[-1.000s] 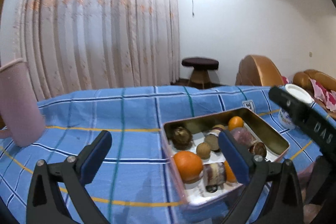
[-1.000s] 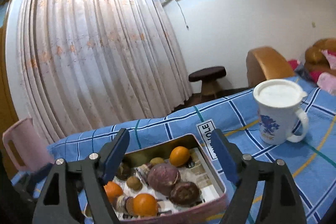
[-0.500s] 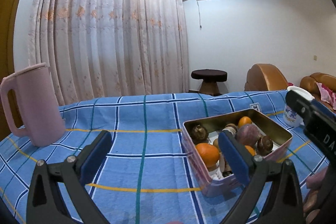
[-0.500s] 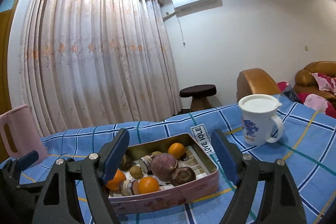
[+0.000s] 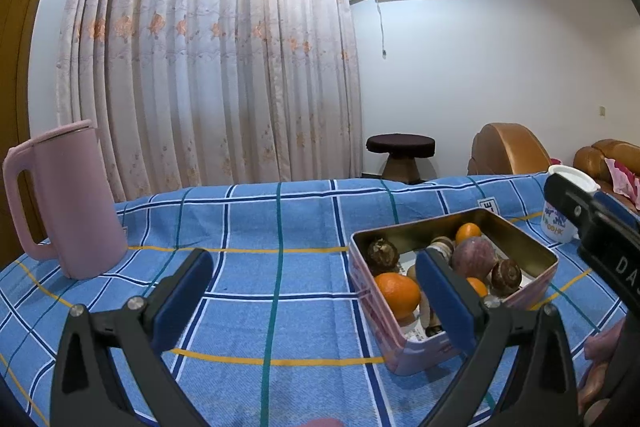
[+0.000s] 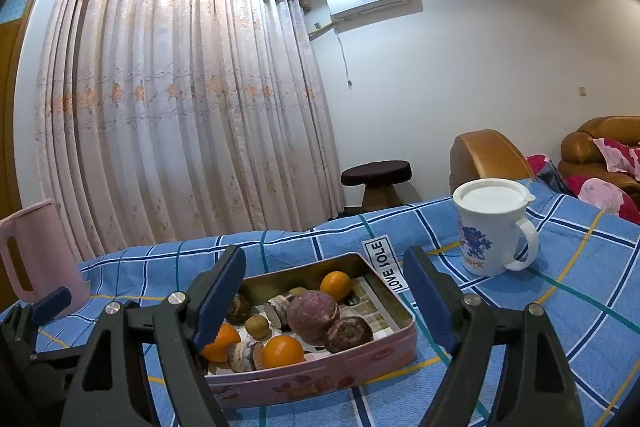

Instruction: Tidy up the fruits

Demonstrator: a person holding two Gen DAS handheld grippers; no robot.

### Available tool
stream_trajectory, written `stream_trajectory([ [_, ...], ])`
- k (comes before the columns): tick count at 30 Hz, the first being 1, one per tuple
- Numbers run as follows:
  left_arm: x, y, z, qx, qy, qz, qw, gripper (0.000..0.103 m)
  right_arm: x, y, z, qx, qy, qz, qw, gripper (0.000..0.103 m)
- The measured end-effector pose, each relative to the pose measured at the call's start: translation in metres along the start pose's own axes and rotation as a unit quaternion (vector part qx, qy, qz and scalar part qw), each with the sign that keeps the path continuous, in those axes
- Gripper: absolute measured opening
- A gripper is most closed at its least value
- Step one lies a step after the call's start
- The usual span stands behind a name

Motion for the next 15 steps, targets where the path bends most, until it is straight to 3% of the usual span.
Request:
stream_trajectory([
  [15,-0.0004,0.0008,-0.0010,0.006,0.004,-0.009,0.9999,0.103,0.0024,-0.0021,-0.0006,0.005,0.004,0.004,1.000,0.082],
])
Point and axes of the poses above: each gripper's, at about its wrist camera, not at the fingertips, and y roughly against the way its jaws point, x to its left, z to its top, the point moved 10 cm from there along -y, roughly the way its jaws point, and after that the axes turned 3 degrees about -y, right-handed, at the moved point
